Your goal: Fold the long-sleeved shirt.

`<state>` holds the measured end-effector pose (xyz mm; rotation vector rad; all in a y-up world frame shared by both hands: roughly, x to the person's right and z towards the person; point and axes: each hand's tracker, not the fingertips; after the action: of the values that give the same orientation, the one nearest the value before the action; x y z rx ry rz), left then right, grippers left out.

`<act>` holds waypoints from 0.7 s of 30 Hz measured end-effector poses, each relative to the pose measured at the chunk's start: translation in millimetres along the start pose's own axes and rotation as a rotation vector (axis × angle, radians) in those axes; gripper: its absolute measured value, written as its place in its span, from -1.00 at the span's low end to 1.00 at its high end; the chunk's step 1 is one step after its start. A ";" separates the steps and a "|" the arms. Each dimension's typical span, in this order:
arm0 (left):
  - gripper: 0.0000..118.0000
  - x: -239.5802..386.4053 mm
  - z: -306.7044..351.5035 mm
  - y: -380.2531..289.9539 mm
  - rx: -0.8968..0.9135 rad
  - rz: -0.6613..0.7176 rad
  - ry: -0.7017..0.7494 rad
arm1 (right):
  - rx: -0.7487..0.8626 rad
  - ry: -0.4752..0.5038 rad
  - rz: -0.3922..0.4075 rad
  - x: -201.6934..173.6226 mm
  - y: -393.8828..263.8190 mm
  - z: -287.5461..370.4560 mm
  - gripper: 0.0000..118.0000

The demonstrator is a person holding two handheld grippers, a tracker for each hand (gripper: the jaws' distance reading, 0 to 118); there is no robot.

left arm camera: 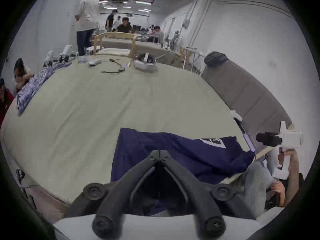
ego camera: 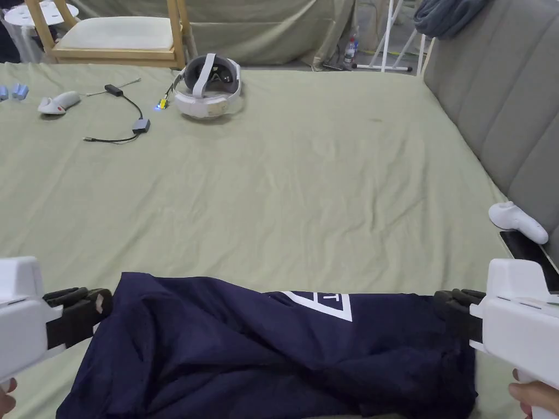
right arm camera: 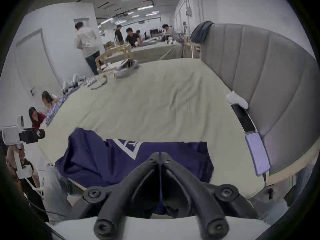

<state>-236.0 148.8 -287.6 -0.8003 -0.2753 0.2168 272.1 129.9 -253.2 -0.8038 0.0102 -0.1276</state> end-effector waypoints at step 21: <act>0.76 -103.1 -165.5 -53.5 -0.259 0.687 -0.597 | -0.076 0.069 0.063 -30.4 -13.4 -4.2 -1.00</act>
<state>-275.1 -29.2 -375.0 -1.0575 -0.5915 1.0934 240.2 121.2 -247.6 -0.8739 0.1057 -0.0955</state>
